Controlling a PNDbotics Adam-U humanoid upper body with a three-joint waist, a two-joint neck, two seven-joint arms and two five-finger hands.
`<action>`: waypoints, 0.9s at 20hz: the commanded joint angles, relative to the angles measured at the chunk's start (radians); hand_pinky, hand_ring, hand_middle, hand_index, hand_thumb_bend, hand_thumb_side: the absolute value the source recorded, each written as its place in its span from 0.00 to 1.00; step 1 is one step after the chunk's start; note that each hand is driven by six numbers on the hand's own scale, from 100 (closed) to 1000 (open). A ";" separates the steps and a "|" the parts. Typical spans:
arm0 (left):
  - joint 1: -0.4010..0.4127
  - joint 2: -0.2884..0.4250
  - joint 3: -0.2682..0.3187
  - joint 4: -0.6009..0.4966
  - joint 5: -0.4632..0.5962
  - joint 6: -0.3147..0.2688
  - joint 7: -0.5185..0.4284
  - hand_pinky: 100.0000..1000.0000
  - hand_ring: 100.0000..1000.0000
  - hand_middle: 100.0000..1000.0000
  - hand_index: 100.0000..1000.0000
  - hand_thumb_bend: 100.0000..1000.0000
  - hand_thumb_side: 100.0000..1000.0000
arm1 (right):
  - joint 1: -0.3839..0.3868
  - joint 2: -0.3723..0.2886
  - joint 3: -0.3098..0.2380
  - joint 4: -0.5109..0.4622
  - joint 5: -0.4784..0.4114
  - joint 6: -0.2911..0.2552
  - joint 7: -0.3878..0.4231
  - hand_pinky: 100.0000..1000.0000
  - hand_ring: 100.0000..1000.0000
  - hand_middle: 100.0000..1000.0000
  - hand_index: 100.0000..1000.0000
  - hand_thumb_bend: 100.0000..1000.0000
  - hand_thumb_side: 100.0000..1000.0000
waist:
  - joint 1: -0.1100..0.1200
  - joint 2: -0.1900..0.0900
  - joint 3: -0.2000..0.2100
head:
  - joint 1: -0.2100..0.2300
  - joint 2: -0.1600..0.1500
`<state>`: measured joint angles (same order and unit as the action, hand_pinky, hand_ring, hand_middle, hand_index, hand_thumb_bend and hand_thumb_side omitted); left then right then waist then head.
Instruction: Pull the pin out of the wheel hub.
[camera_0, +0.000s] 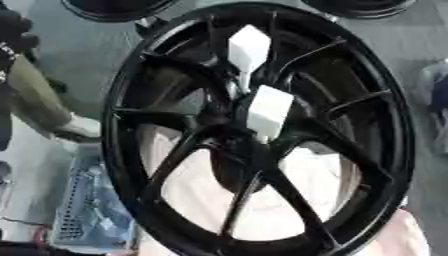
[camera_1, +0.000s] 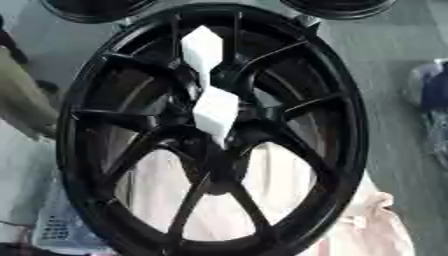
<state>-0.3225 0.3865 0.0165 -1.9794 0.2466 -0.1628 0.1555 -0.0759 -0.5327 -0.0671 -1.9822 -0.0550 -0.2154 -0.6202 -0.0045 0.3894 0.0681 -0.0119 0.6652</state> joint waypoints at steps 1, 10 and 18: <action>-0.002 0.007 0.003 -0.021 -0.001 0.000 -0.002 0.74 0.74 0.63 0.74 0.00 0.67 | 0.006 -0.027 -0.005 -0.018 0.006 -0.001 0.003 0.58 0.76 0.69 0.65 0.00 0.28 | -0.003 -0.028 -0.001 | 0.002 -0.008; 0.004 0.023 0.003 -0.021 -0.007 0.001 -0.001 0.74 0.74 0.63 0.74 0.00 0.67 | 0.041 -0.211 -0.009 -0.018 0.102 -0.051 0.079 0.61 0.77 0.70 0.67 0.00 0.13 | -0.017 -0.027 -0.005 | 0.010 -0.012; 0.002 0.036 -0.001 -0.021 -0.011 0.001 -0.003 0.74 0.74 0.63 0.74 0.00 0.67 | 0.044 -0.420 -0.001 -0.018 0.231 -0.065 0.200 0.67 0.79 0.72 0.72 0.00 0.00 | -0.028 -0.023 -0.005 | 0.010 -0.023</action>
<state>-0.3158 0.3941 0.0156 -1.9794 0.2406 -0.1624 0.1551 -0.0268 -0.8874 -0.0621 -1.9822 0.1514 -0.2771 -0.4382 -0.0327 0.3881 0.0630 -0.0020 0.6568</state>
